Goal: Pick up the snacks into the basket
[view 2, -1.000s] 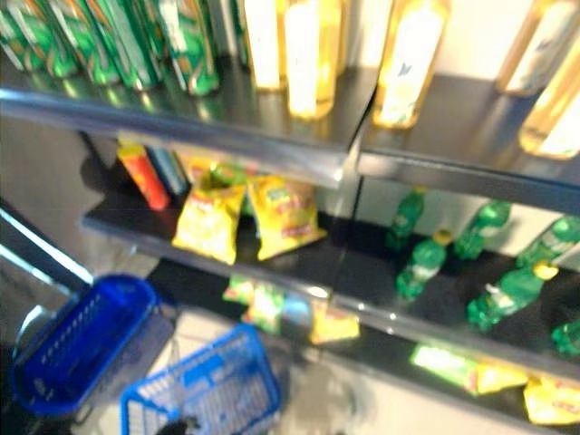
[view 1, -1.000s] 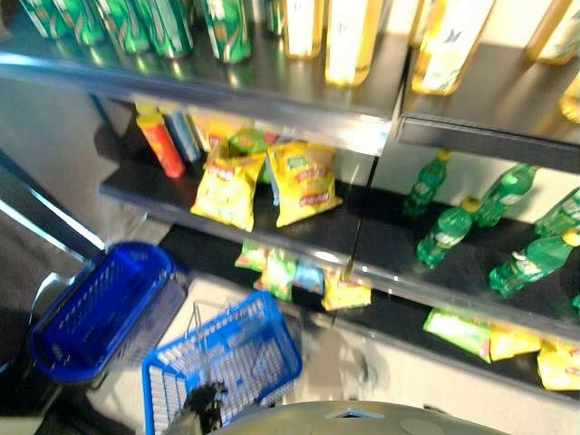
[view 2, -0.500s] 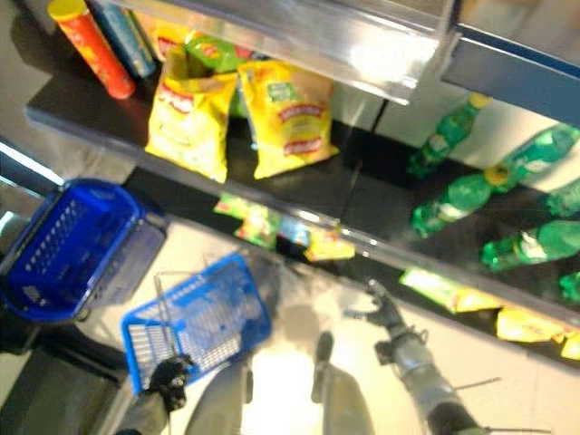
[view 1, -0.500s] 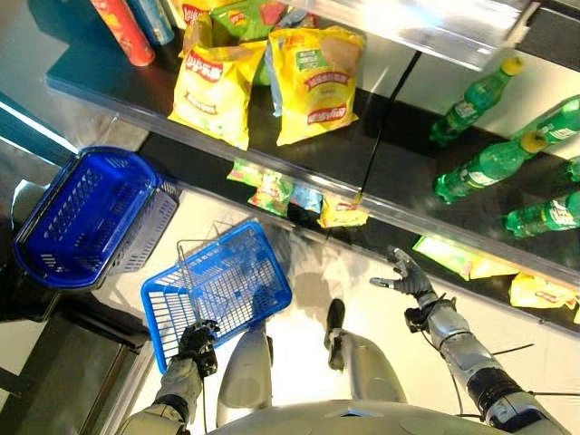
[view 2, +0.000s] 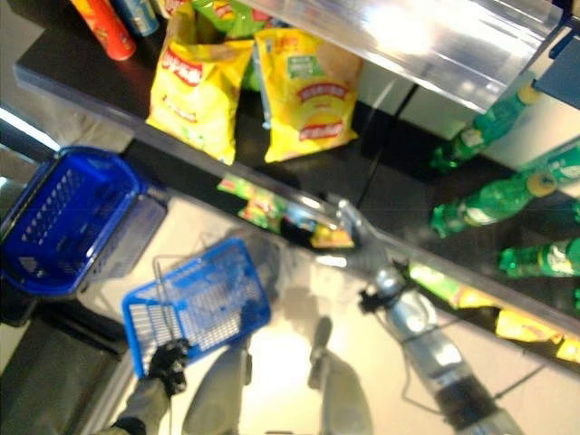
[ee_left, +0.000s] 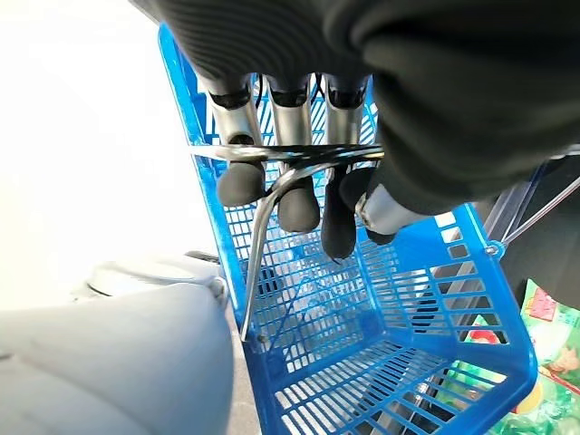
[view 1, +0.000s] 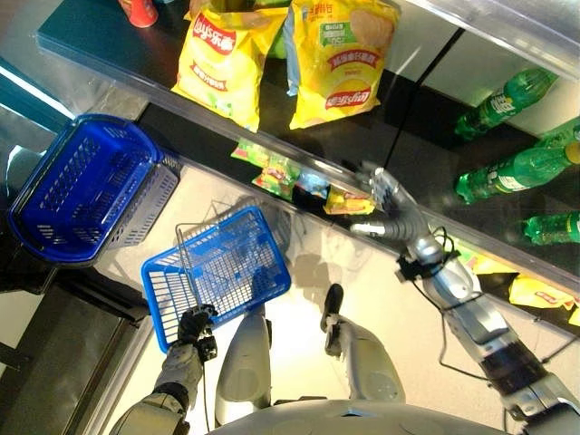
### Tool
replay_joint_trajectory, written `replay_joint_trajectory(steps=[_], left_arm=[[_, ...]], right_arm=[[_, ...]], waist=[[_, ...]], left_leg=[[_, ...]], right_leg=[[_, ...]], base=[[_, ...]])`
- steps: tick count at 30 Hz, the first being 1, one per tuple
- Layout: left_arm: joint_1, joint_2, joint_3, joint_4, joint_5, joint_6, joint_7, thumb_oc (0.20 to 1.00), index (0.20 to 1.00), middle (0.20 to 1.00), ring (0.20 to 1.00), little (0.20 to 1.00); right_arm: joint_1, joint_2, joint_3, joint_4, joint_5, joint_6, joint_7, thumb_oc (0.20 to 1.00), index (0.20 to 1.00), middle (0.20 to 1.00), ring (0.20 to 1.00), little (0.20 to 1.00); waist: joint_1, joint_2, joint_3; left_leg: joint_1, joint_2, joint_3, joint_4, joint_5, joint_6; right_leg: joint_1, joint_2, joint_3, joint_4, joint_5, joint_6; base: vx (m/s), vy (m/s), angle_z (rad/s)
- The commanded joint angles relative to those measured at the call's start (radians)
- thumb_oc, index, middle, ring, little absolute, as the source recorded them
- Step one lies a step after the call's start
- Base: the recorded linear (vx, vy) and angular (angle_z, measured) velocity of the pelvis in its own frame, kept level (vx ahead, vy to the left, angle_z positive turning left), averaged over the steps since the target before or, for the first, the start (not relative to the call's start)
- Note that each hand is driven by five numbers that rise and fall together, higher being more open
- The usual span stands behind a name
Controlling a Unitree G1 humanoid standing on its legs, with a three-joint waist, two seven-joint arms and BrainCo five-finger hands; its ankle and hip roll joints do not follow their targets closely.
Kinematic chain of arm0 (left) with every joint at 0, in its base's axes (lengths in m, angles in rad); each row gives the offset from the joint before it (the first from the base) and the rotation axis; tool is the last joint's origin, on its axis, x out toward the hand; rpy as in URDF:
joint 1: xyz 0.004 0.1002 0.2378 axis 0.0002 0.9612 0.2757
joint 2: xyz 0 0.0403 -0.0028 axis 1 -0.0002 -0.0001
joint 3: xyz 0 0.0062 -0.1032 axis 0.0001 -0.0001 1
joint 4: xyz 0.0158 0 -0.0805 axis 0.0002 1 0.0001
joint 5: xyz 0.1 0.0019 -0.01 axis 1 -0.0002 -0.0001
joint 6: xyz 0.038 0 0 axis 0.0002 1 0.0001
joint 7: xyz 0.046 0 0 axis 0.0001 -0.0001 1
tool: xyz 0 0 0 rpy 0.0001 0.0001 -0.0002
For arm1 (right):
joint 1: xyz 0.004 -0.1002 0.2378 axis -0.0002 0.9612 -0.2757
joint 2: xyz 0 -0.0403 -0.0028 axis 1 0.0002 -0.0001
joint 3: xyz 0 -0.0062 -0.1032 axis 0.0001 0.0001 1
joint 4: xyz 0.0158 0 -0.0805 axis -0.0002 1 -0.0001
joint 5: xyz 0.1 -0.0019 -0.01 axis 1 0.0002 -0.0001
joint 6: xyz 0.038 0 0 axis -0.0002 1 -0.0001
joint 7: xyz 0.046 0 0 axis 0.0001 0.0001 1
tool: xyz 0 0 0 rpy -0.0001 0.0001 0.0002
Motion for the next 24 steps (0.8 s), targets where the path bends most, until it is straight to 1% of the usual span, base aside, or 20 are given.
replay_joint_trajectory(steps=[1, 2, 3, 7, 8, 9, 11, 12, 13, 16, 17, 18, 19, 20, 22, 23, 24], left_arm=[[0.033, 0.031, -0.021, 0.005, -0.019, -0.005, 0.044, 0.2, 0.2, 0.2, 0.2, 0.2], [0.032, 0.035, -0.025, 0.0, -0.019, 0.004, 0.053, 0.2, 0.2, 0.2, 0.2, 0.2], [0.032, 0.035, -0.025, 0.0, -0.019, 0.004, 0.053, 0.2, 0.2, 0.2, 0.2, 0.2], [0.029, 0.041, -0.035, -0.013, -0.024, 0.015, 0.067, 0.2, 0.2, 0.2, 0.2, 0.2], [0.029, 0.043, -0.039, -0.018, -0.024, 0.019, 0.073, 0.2, 0.2, 0.2, 0.2, 0.2], [0.029, 0.043, -0.039, -0.018, -0.024, 0.019, 0.073, 0.2, 0.2, 0.2, 0.2, 0.2], [0.03, 0.045, -0.044, -0.028, -0.019, 0.021, 0.08, 0.2, 0.2, 0.2, 0.2, 0.2], [0.028, 0.048, -0.049, -0.038, -0.015, 0.02, 0.094, 0.2, 0.2, 0.2, 0.2, 0.2], [0.028, 0.048, -0.049, -0.038, -0.015, 0.02, 0.094, 0.2, 0.2, 0.2, 0.2, 0.2], [0.017, 0.047, -0.059, -0.044, -0.016, 0.018, 0.114, 0.2, 0.2, 0.2, 0.2, 0.2], [0.009, 0.045, -0.062, -0.043, -0.017, 0.018, 0.123, 0.2, 0.2, 0.2, 0.2, 0.2], [0.009, 0.045, -0.062, -0.043, -0.017, 0.018, 0.123, 0.2, 0.2, 0.2, 0.2, 0.2], [0.0, 0.046, -0.072, -0.059, -0.007, 0.018, 0.146, 0.2, 0.2, 0.2, 0.2, 0.2], [0.0, 0.046, -0.072, -0.059, -0.007, 0.018, 0.146, 0.2, 0.2, 0.2, 0.2, 0.2], [-0.005, 0.048, -0.079, -0.07, -0.006, 0.016, 0.16, 0.2, 0.2, 0.2, 0.2, 0.2], [-0.009, 0.048, -0.089, -0.083, 0.001, 0.016, 0.178, 0.2, 0.2, 0.2, 0.2, 0.2], [-0.01, 0.049, -0.089, -0.083, 0.001, 0.016, 0.178, 0.2, 0.2, 0.2, 0.2, 0.2]], right_arm=[[-0.064, 0.034, 0.039, -0.101, 0.04, -0.07, -0.055, 1.0, 1.0, 1.0, 1.0, 1.0], [-0.109, 0.057, 0.064, -0.11, 0.055, -0.068, -0.065, 1.0, 1.0, 1.0, 1.0, 1.0], [-0.109, 0.058, 0.064, -0.11, 0.055, -0.068, -0.065, 1.0, 1.0, 1.0, 1.0, 1.0], [-0.173, 0.113, 0.108, -0.108, 0.116, -0.067, -0.074, 1.0, 1.0, 1.0, 1.0, 1.0], [-0.197, 0.133, 0.123, -0.093, 0.144, -0.065, -0.074, 1.0, 1.0, 1.0, 1.0, 1.0], [-0.198, 0.133, 0.123, -0.093, 0.144, -0.065, -0.074, 1.0, 1.0, 1.0, 1.0, 1.0], [-0.218, 0.144, 0.121, -0.087, 0.125, -0.064, -0.105, 1.0, 1.0, 1.0, 1.0, 1.0], [-0.234, 0.164, 0.11, -0.068, 0.108, -0.068, -0.15, 1.0, 1.0, 1.0, 1.0, 1.0], [-0.234, 0.164, 0.11, -0.068, 0.108, -0.068, -0.15, 1.0, 1.0, 1.0, 1.0, 1.0], [-0.284, 0.208, 0.085, -0.016, 0.045, -0.065, -0.248, 1.0, 1.0, 1.0, 1.0, 1.0], [-0.315, 0.22, 0.085, 0.011, 0.021, -0.056, -0.282, 1.0, 1.0, 1.0, 1.0, 1.0], [-0.315, 0.22, 0.085, 0.011, 0.021, -0.056, -0.282, 1.0, 1.0, 1.0, 1.0, 1.0], [-0.382, 0.237, 0.062, 0.064, -0.084, -0.025, -0.372, 1.0, 1.0, 1.0, 1.0, 1.0], [-0.383, 0.237, 0.062, 0.064, -0.084, -0.025, -0.372, 1.0, 1.0, 1.0, 1.0, 1.0], [-0.431, 0.257, 0.045, 0.108, -0.091, -0.021, -0.421, 1.0, 1.0, 1.0, 1.0, 1.0], [-0.479, 0.271, 0.023, 0.147, -0.144, -0.008, -0.486, 1.0, 1.0, 1.0, 1.0, 1.0], [-0.479, 0.271, 0.023, 0.147, -0.144, -0.008, -0.487, 1.0, 1.0, 1.0, 1.0, 1.0]], waist=[[0.041, -0.051, -0.012], [0.052, -0.053, -0.006], [0.05, -0.053, -0.008], [0.069, -0.061, 0.003], [0.08, -0.063, 0.01], [0.078, -0.063, 0.008], [0.088, -0.065, 0.014], [0.094, -0.063, 0.016], [0.094, -0.063, 0.015], [0.102, -0.058, 0.023], [0.105, -0.056, 0.026], [0.105, -0.056, 0.026], [0.114, -0.048, 0.034], [0.114, -0.048, 0.034], [0.118, -0.043, 0.04], [0.125, -0.035, 0.047], [0.125, -0.035, 0.048]], left_leg=[[-0.055, -0.028, 0.0, 0.117, -0.064, 0.023], [-0.063, -0.03, -0.006, 0.119, -0.063, 0.023], [-0.065, -0.031, -0.007, 0.116, -0.06, 0.024], [-0.076, -0.035, -0.016, 0.117, -0.057, 0.025], [-0.077, -0.036, -0.018, 0.118, -0.058, 0.025], [-0.079, -0.037, -0.019, 0.115, -0.055, 0.025], [-0.082, -0.037, -0.022, 0.118, -0.056, 0.026], [-0.09, -0.04, -0.027, 0.119, -0.055, 0.028], [-0.09, -0.04, -0.027, 0.119, -0.055, 0.028], [-0.098, -0.042, -0.03, 0.121, -0.053, 0.03], [-0.099, -0.043, -0.03, 0.121, -0.053, 0.03], [-0.099, -0.043, -0.03, 0.121, -0.053, 0.03], [-0.112, -0.049, -0.033, 0.127, -0.053, 0.033], [-0.112, -0.049, -0.033, 0.127, -0.053, 0.033], [-0.119, -0.052, -0.034, 0.128, -0.051, 0.035], [-0.13, -0.055, -0.036, 0.13, -0.049, 0.037], [-0.13, -0.055, -0.036, 0.131, -0.049, 0.037]], right_leg=[[0.004, -0.07, 0.038, 0.005, 0.05, 0.079], [0.002, -0.071, 0.031, 0.007, 0.05, 0.078], [0.0, -0.072, 0.03, 0.006, 0.051, 0.078], [-0.002, -0.072, 0.016, 0.008, 0.049, 0.078], [0.002, -0.071, 0.011, 0.006, 0.049, 0.078], [0.0, -0.072, 0.01, 0.005, 0.05, 0.078], [0.002, -0.07, 0.007, 0.005, 0.048, 0.077], [-0.001, -0.071, 0.001, 0.006, 0.05, 0.077], [-0.001, -0.071, 0.001, 0.006, 0.05, 0.077], [-0.006, -0.072, -0.002, 0.008, 0.051, 0.077], [-0.007, -0.072, -0.003, 0.008, 0.052, 0.077], [-0.007, -0.072, -0.003, 0.008, 0.052, 0.077], [-0.014, -0.073, -0.007, 0.012, 0.053, 0.076], [-0.014, -0.073, -0.007, 0.012, 0.053, 0.076], [-0.022, -0.073, -0.007, 0.015, 0.055, 0.075], [-0.032, -0.074, -0.01, 0.02, 0.055, 0.076], [-0.032, -0.075, -0.01, 0.02, 0.055, 0.076]], base=[[-0.01, -0.009, 0.12], [0.0, -0.005, 0.13], [-0.01, -0.009, 0.06], [0.01, -0.01, 0.13], [0.0, -0.007, 0.14], [0.01, -0.005, 0.12], [0.0, -0.013, 0.18], [0.0, -0.014, 0.13], [0.0, -0.003, 0.1], [0.0, 0.004, 0.01], [0.0, 0.0, 0.0], [-0.03, 0.035, 0.02], [0.0, 0.0, 0.0], [-0.02, 0.033, 0.03], [-0.01, 0.022, 0.04], [-0.02, 0.035, 0.08], [-0.02, 0.022, 0.08]])
